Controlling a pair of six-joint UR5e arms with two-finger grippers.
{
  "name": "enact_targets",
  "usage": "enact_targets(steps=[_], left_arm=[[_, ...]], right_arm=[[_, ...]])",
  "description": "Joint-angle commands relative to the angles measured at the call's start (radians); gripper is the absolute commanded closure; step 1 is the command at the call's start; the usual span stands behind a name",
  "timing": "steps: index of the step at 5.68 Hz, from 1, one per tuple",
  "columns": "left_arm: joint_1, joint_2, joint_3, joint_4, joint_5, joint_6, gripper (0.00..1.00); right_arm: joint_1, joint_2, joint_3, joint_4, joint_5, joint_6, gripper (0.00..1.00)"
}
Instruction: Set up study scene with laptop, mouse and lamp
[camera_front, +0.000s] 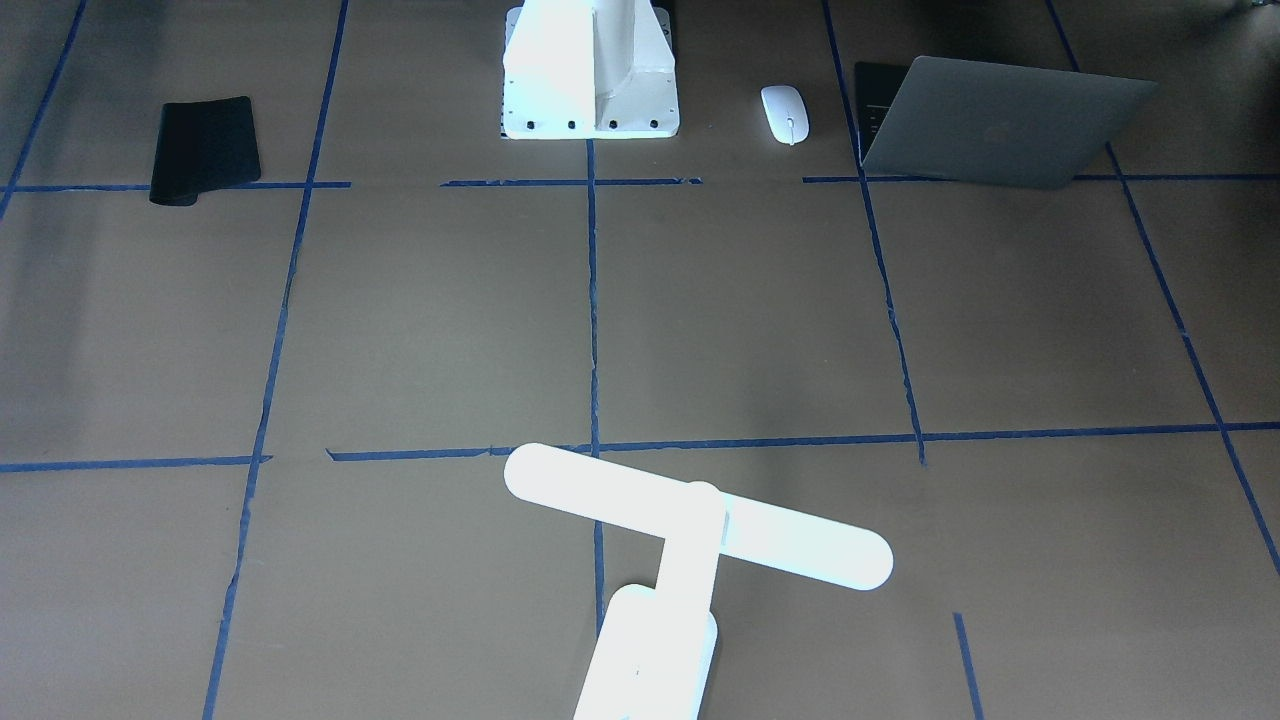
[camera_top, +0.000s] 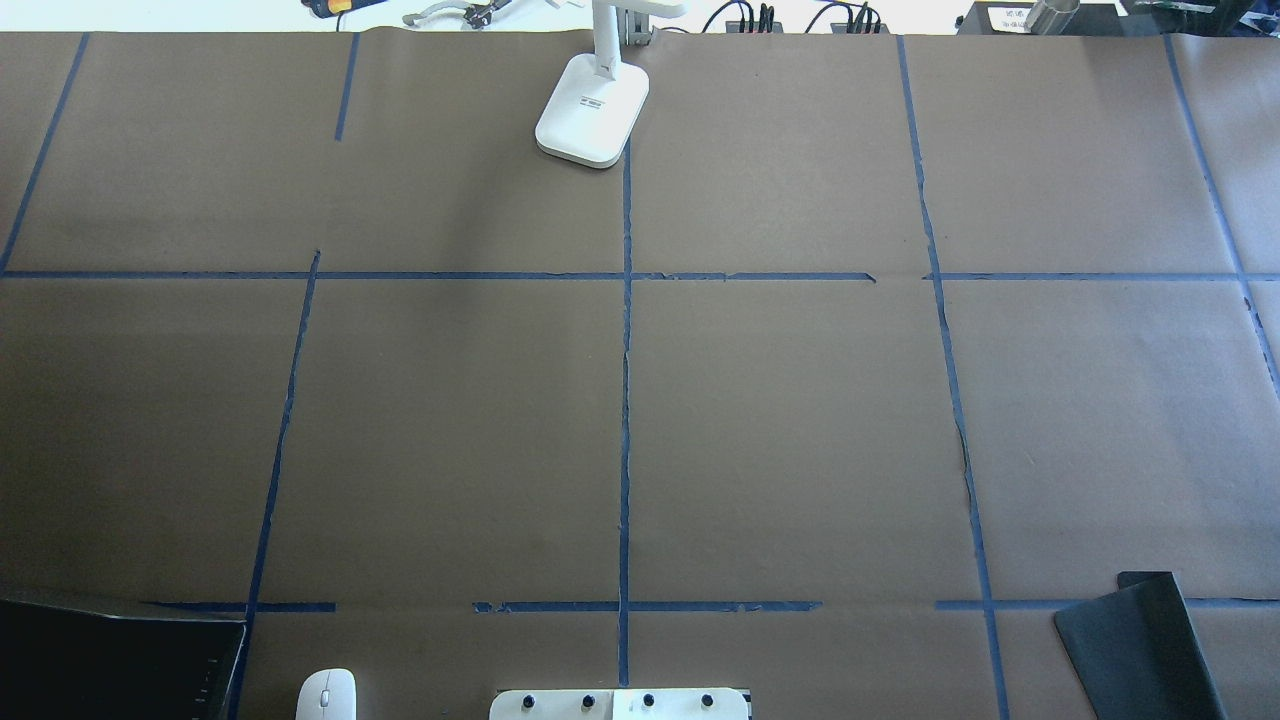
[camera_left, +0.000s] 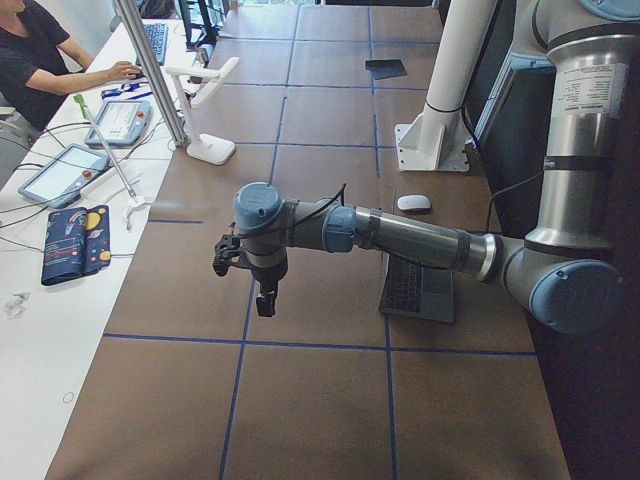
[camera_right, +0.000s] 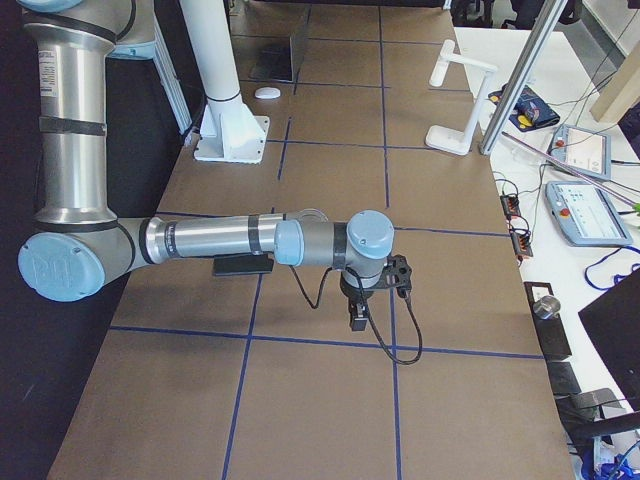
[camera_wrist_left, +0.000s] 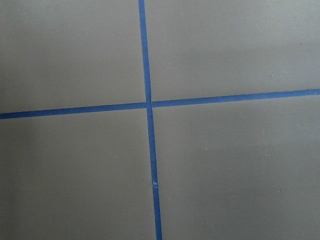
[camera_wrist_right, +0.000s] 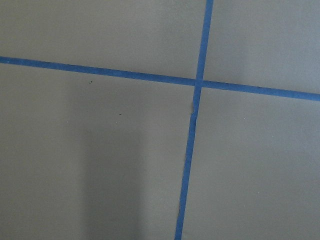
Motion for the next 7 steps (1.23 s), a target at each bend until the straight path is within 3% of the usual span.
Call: enact_targets(steps=[1,7], left_arm=[[0.001,-0.001,-0.005,-0.001,0.002,-0.003,0.0],[0.003,0.058,-0.062,0.011,-0.009,-0.004,0.0]], right_arm=[[0.0,-0.004,-0.001,0.002,0.001,0.0,0.0],[0.0,-0.021,0.007,0.002,0.018,0.004,0.0]])
